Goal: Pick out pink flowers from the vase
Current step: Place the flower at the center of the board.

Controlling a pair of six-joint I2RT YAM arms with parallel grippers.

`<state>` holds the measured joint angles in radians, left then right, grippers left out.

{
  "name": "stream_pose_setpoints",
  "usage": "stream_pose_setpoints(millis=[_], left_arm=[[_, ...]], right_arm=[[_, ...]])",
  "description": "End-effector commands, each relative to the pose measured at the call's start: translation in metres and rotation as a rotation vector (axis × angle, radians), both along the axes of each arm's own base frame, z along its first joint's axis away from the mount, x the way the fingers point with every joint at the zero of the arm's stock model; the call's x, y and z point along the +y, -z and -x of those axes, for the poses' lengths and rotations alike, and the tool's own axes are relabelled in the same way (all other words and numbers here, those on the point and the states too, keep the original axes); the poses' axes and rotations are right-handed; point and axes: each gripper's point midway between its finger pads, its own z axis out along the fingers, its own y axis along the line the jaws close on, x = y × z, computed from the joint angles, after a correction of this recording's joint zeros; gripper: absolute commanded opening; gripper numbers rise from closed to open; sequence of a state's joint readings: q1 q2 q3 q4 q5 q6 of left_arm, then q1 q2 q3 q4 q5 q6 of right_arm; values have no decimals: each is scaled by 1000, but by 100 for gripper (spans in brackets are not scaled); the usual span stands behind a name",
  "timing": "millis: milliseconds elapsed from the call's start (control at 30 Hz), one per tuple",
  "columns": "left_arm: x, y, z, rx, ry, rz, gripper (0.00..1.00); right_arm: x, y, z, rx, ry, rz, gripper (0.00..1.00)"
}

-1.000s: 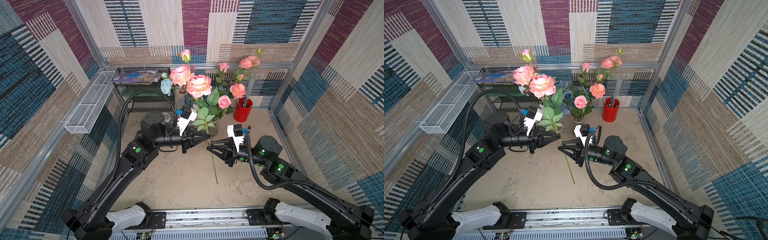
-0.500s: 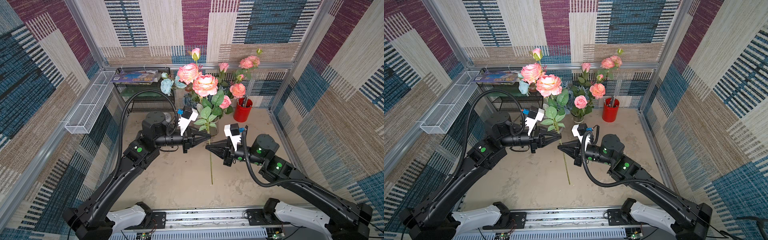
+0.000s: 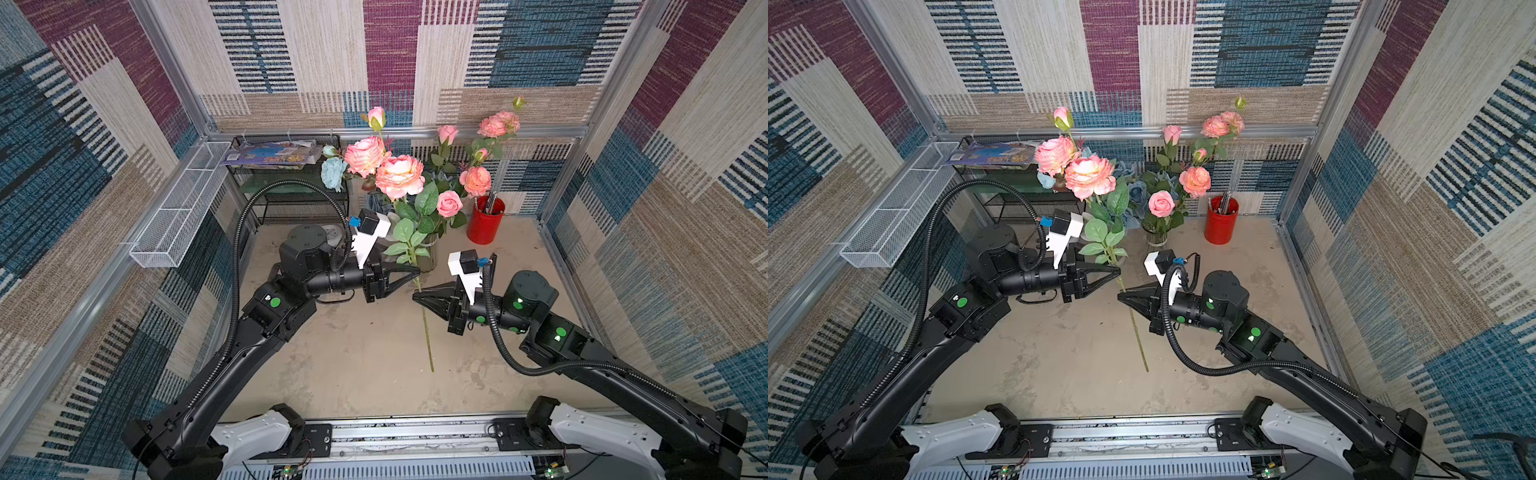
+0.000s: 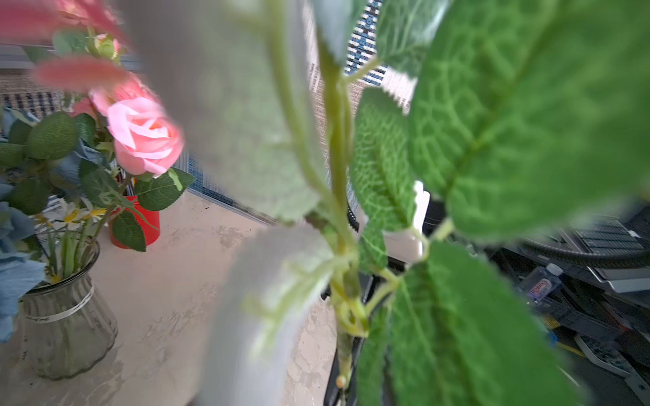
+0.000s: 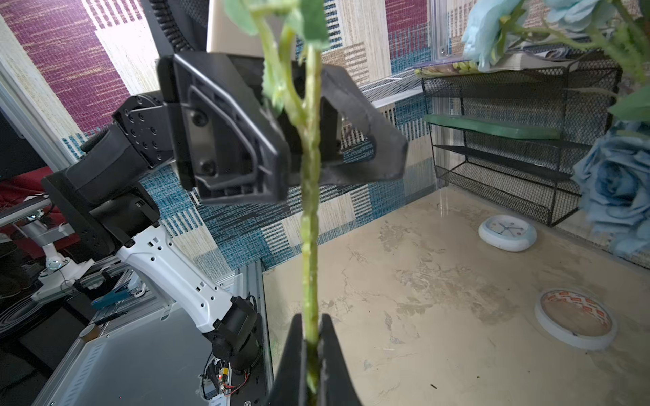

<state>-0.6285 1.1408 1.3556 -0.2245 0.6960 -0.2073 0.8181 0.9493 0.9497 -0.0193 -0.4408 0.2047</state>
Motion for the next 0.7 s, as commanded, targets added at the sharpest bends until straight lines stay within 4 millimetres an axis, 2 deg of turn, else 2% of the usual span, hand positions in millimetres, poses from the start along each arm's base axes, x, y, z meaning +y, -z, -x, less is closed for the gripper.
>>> stream_pose_setpoints(millis=[0,133,233,433,533,667], left_arm=[[6,-3,-10,-43,-75,-2,62],[10,-3,-13,-53,-106,-14,68],[16,-2,-18,-66,-164,-29,74],[26,6,-21,-84,-223,-51,75],[28,11,-22,-77,-233,-59,75],[28,12,-23,-72,-236,-62,75]], right_arm=[[-6,-1,-5,-13,49,4,0],[-13,-3,-8,-20,90,-1,0],[-27,-12,-13,-42,165,-21,0],[-59,-30,-23,-69,322,-80,0],[-83,-38,-33,-87,455,-98,0],[-131,-40,-59,-61,729,-82,0]])
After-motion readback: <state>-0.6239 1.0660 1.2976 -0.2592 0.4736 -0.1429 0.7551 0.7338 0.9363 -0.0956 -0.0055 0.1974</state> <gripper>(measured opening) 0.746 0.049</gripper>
